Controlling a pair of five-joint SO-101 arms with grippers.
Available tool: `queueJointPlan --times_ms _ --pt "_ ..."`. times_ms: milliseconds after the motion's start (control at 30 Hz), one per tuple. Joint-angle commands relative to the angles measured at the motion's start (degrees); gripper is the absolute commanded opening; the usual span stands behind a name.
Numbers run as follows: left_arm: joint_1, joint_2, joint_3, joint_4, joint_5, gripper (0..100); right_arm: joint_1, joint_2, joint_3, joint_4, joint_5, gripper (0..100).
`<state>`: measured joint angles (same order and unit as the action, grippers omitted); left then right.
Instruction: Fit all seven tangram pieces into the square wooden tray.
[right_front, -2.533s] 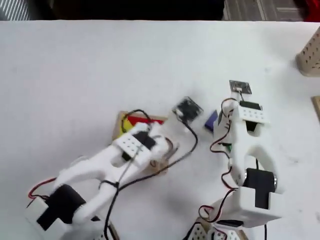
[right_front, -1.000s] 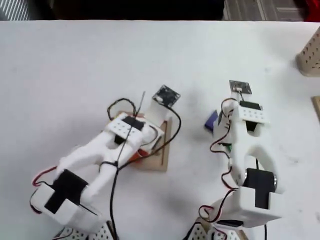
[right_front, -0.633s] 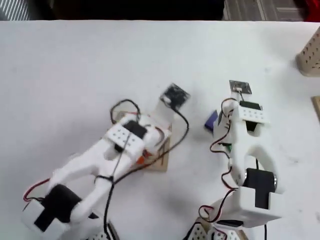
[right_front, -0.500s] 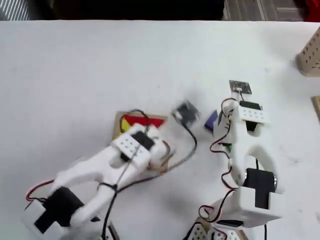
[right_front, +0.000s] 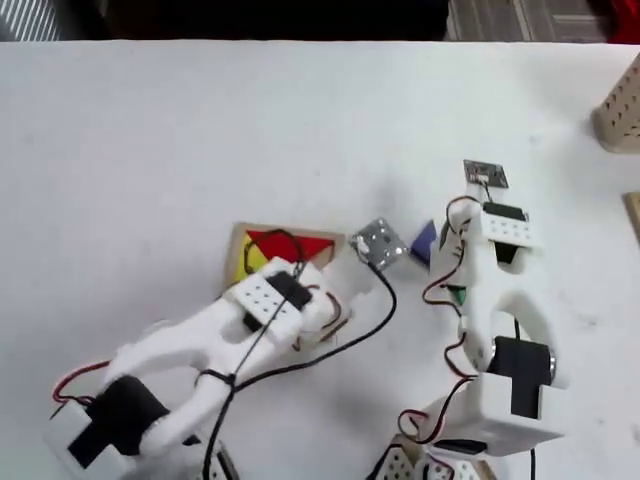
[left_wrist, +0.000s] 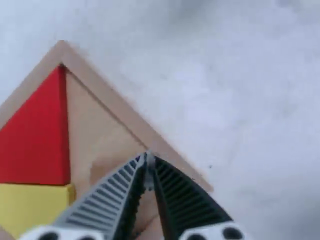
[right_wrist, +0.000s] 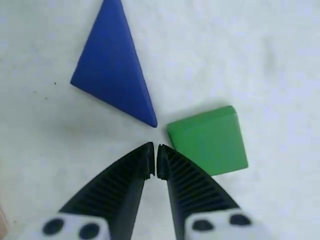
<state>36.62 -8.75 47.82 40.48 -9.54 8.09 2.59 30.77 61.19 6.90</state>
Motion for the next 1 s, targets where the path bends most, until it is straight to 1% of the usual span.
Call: queueJointPlan --times_ms 0,233,400,533,633,700,800,900,967 --pt "-1.5 0.9 -0.2 -0.8 0.4 2 0.4 -2.2 -0.2 -0.6 0.4 2.1" --pt "-1.9 3.9 -3.1 1.4 0.4 2 0.4 -2.2 -0.2 -0.6 0.4 2.1" --pt "-6.1 3.9 -3.0 1.8 -3.0 2 0.4 -2.2 -0.2 -0.6 0.4 2.1" --pt "-8.7 3.8 -3.0 1.8 -3.5 2 0.4 -2.2 -0.2 -0.6 0.4 2.1" --pt "-8.7 3.8 -2.8 2.0 -3.6 2 0.4 -2.2 -0.2 -0.6 0.4 2.1" --pt "-8.5 3.7 -3.2 4.0 -3.7 2 0.4 -2.2 -0.2 -0.7 0.4 2.1" --pt "-8.4 2.8 -3.0 4.9 -3.8 2 0.4 -2.2 -0.2 -0.7 0.4 2.1" --pt "-8.7 -0.9 -1.8 6.2 -8.5 2 0.4 -2.2 -0.2 -0.7 0.4 2.1" --pt "-8.7 -4.2 -0.5 6.8 -10.4 2 0.4 -2.2 -0.2 -0.7 0.4 2.1"
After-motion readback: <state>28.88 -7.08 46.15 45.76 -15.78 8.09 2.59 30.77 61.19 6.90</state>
